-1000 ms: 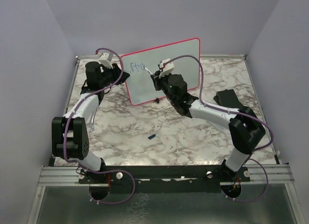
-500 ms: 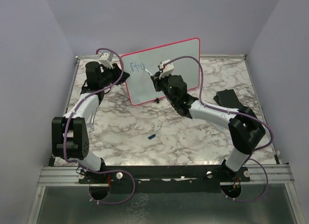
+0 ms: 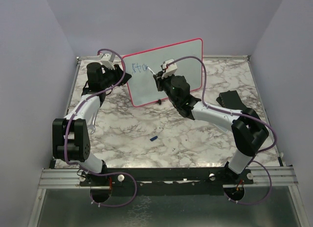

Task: Write a sentence on the whiteboard

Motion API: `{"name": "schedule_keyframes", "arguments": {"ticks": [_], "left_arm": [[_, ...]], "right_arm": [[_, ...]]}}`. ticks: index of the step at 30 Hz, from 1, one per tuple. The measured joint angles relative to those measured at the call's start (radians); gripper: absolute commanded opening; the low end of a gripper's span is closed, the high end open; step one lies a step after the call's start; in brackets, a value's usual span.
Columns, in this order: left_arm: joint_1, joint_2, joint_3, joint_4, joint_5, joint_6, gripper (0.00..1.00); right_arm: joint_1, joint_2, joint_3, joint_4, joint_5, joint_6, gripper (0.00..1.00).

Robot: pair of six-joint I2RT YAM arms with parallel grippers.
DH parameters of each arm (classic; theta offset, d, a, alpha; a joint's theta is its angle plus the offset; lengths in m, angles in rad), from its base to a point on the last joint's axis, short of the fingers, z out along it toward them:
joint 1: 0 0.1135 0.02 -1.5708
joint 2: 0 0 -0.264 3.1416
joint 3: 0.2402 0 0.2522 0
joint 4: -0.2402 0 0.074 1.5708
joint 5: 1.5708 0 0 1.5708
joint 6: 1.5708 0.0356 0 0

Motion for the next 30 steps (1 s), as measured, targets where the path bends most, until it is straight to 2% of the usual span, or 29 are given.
{"name": "schedule_keyframes", "arguments": {"ticks": [30], "left_arm": [[0.0, 0.0, 0.0, -0.001, 0.0, 0.008, 0.14]], "right_arm": [[0.0, -0.005, -0.044, 0.022, 0.027, 0.007, 0.01]]}}
